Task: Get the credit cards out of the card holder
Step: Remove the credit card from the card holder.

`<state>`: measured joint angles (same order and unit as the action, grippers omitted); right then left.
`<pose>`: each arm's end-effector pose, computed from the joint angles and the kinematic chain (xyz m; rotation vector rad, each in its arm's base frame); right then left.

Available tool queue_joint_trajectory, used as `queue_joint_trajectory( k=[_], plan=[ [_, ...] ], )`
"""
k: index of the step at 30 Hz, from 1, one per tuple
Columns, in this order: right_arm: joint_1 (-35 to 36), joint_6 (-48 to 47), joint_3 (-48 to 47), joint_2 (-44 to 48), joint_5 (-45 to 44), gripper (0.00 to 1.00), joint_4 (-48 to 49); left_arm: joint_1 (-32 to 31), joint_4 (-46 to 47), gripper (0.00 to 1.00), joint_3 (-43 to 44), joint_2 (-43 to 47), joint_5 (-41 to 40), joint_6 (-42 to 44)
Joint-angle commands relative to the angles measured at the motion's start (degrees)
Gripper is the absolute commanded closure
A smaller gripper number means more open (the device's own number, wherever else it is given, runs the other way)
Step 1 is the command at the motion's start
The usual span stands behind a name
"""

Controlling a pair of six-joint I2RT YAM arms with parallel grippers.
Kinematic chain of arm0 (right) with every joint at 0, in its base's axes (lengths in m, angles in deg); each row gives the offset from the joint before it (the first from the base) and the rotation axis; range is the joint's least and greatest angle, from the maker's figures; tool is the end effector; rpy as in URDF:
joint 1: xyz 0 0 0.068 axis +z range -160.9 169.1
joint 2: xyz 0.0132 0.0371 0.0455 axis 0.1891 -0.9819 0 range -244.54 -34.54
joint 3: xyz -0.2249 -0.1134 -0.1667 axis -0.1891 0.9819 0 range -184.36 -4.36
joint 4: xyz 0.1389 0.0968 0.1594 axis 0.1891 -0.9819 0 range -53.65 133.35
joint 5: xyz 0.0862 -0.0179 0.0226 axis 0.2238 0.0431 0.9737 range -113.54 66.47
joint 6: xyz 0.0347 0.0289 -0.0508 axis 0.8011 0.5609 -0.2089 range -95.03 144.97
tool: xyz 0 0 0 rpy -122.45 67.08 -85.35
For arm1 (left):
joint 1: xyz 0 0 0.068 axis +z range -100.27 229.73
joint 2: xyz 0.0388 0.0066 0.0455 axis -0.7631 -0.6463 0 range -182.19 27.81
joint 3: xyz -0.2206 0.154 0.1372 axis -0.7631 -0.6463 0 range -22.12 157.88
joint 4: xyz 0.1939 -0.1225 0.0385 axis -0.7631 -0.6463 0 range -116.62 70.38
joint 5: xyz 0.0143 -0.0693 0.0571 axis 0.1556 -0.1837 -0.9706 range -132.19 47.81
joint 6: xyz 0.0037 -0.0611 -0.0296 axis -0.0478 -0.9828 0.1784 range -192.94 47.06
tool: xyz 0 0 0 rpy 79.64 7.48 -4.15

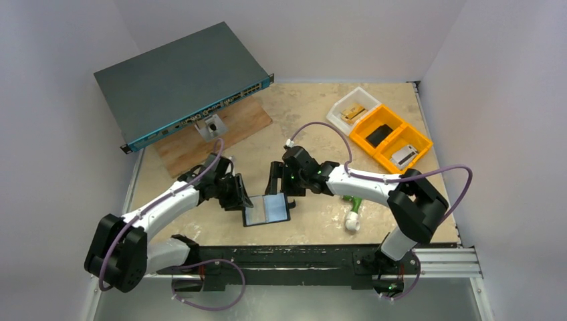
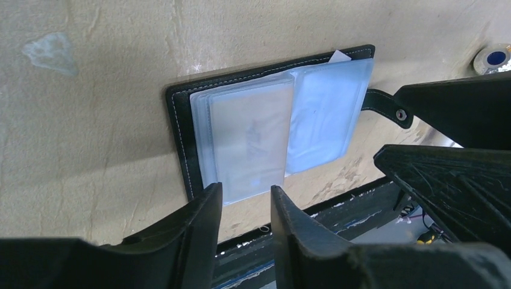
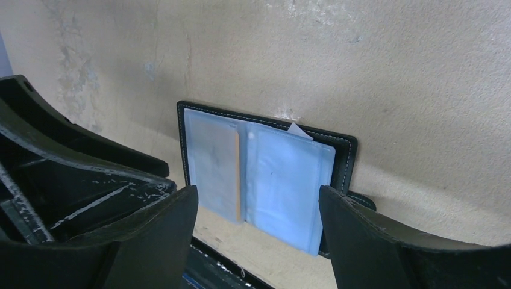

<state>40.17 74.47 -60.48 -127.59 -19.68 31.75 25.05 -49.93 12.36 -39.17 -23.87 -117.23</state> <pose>0.2031 0.2573 0.2304 -0.0692 2.6094 0.8163 0.1520 -0.0888 0.2078 -0.3731 2.8080 -0.7641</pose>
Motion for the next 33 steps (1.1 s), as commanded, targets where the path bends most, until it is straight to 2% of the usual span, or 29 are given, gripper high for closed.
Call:
queue_joint_trajectory(
  k=[1,3,7,11,25,33],
  plan=[
    [0.17,0.25,-1.54,-0.09,0.74,0.27,2.11,-1.09,3.59,0.69,0.03,-2.30,1.05,-0.64],
    [0.17,0.25,-1.47,-0.34,1.11,0.27,2.27,-1.38,4.04,0.74,-0.11,-3.49,0.71,-0.78],
    [0.26,0.26,-1.47,-0.67,1.79,0.28,2.50,-1.90,4.42,0.91,-1.03,-5.31,-1.05,-2.07],
    [0.35,0.10,-1.71,-1.46,2.45,0.31,2.63,-2.33,4.64,0.99,-2.27,-5.62,-3.56,-3.42],
    [1.46,-0.27,-3.01,-4.03,3.53,0.35,2.55,-4.51,7.40,1.00,-2.02,-9.39,-4.64,-4.05],
    [2.23,-0.72,-3.80,-5.59,4.82,0.47,2.18,-5.38,8.19,1.00,-1.59,-11.43,-4.68,-5.18]
  ],
)
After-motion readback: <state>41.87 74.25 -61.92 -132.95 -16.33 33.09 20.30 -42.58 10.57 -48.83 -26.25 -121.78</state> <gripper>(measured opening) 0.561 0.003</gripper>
